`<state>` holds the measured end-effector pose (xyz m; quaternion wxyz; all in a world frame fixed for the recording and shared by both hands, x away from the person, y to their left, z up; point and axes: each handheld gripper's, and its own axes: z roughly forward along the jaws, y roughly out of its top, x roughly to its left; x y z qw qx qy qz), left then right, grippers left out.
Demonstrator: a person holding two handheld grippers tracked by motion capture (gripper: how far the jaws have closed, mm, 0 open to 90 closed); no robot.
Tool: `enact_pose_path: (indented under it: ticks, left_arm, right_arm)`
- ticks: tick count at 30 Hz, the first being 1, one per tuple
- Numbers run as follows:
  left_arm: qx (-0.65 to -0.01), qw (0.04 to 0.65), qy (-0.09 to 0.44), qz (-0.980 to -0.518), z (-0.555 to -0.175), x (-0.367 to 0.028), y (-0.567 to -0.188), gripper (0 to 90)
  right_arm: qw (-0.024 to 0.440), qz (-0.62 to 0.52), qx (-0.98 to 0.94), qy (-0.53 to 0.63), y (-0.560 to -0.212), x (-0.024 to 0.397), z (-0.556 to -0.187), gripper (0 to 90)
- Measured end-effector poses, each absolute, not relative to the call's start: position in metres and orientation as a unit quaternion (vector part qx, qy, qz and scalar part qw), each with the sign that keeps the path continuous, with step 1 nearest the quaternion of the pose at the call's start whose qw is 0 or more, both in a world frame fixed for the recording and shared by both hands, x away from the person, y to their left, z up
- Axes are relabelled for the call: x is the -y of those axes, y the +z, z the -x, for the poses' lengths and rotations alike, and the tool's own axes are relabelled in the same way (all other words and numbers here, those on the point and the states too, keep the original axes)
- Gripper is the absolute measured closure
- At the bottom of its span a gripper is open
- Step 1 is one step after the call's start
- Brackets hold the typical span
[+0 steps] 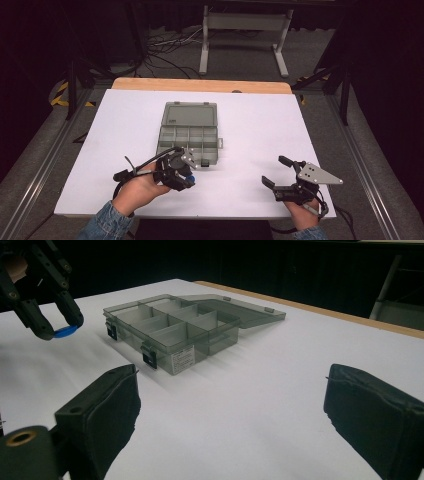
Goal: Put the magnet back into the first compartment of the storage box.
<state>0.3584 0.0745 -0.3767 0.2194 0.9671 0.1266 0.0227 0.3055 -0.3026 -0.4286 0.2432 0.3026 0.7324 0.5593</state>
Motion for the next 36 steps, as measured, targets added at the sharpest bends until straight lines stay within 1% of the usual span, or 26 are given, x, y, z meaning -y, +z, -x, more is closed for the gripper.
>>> enact_pose_path:
  ticks: [9, 12, 15, 17, 25, 28, 36]
  left_arm:
    - [-0.134, 0.226, 0.033, -0.964, -0.362, -0.082, -0.366, 62.4]
    - [-0.142, 0.232, 0.045, -0.961, -0.366, -0.085, -0.360, 62.4]
    - [-0.149, 0.234, 0.058, -0.959, -0.373, -0.089, -0.355, 62.4]
    - [-0.165, 0.235, 0.067, -0.955, -0.380, -0.094, -0.351, 62.4]
    - [-0.192, 0.242, 0.076, -0.948, -0.399, -0.108, -0.341, 62.4]
    - [-0.202, 0.238, 0.091, -0.946, -0.405, -0.112, -0.338, 62.4]
    - [-0.225, 0.240, 0.096, -0.939, -0.425, -0.117, -0.334, 62.4]
  right_arm:
    - [0.242, -0.304, -0.732, 0.560, -0.430, 0.302, -0.306, 8.5]
    - [0.242, -0.305, -0.732, 0.559, -0.430, 0.301, -0.306, 8.4]
    - [0.241, -0.306, -0.731, 0.560, -0.430, 0.302, -0.306, 8.5]
    - [0.241, -0.308, -0.733, 0.557, -0.430, 0.303, -0.306, 8.4]
    - [0.240, -0.308, -0.732, 0.558, -0.430, 0.303, -0.307, 8.5]
    - [0.241, -0.308, -0.732, 0.558, -0.431, 0.302, -0.307, 8.4]
    - [0.240, -0.308, -0.732, 0.559, -0.431, 0.303, -0.307, 8.5]
